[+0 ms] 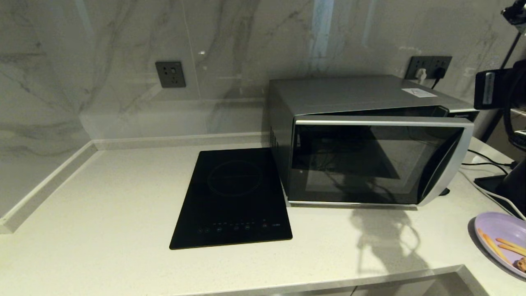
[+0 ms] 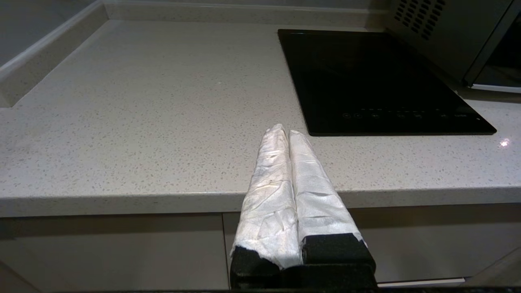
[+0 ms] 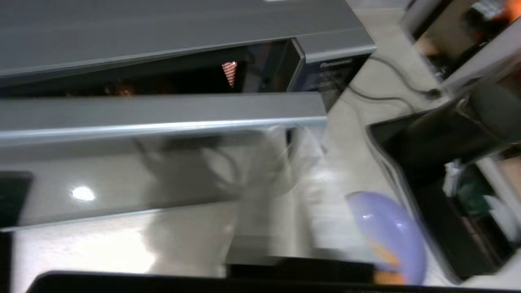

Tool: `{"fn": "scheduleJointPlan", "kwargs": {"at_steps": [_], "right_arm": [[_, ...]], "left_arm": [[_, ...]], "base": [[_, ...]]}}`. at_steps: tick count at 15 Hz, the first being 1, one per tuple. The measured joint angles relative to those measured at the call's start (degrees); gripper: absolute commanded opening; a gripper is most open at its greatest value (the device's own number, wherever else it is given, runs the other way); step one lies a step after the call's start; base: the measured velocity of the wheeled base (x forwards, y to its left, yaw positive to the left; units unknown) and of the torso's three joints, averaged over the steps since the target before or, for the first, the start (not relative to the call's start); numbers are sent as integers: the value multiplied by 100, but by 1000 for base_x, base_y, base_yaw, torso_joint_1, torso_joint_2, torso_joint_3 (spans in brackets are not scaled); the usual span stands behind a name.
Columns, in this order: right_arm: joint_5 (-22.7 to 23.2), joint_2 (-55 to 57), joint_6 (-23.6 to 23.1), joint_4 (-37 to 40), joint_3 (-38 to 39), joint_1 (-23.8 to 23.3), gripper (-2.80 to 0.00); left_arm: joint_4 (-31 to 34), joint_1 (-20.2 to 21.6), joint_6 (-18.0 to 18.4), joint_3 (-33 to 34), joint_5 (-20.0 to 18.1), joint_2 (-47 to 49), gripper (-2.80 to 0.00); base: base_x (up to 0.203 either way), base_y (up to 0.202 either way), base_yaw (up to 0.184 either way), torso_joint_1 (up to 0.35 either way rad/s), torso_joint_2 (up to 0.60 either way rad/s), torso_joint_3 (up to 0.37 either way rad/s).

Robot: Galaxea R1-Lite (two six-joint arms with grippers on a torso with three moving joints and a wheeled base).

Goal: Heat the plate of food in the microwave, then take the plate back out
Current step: Open the microwave oven

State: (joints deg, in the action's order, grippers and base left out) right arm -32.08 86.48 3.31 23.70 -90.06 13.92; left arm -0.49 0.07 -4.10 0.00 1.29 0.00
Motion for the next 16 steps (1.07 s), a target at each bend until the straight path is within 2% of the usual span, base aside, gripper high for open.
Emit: {"fn": "scheduleJointPlan", "kwargs": {"at_steps": [2,4,10,16], "right_arm": [[532,222,318,398,-479,-346,-280],[867,461,573,490,-756,-545,-280],[986,1370,1293,461,-1541,-642,-280],[1000,2266,1468,447,-2121,-854,-280]], "left_arm": [[-4,0,0,0,2,0,-280],[-2,0,0,0,0,0,-280],[-2,0,0,0,0,0,-280],[-2,-2,0,0,1,0,-280]], "base": [[0,0,0,0,0,0],[0,0,0,0,0,0],[0,0,0,0,0,0],[0,0,0,0,0,0]]}}
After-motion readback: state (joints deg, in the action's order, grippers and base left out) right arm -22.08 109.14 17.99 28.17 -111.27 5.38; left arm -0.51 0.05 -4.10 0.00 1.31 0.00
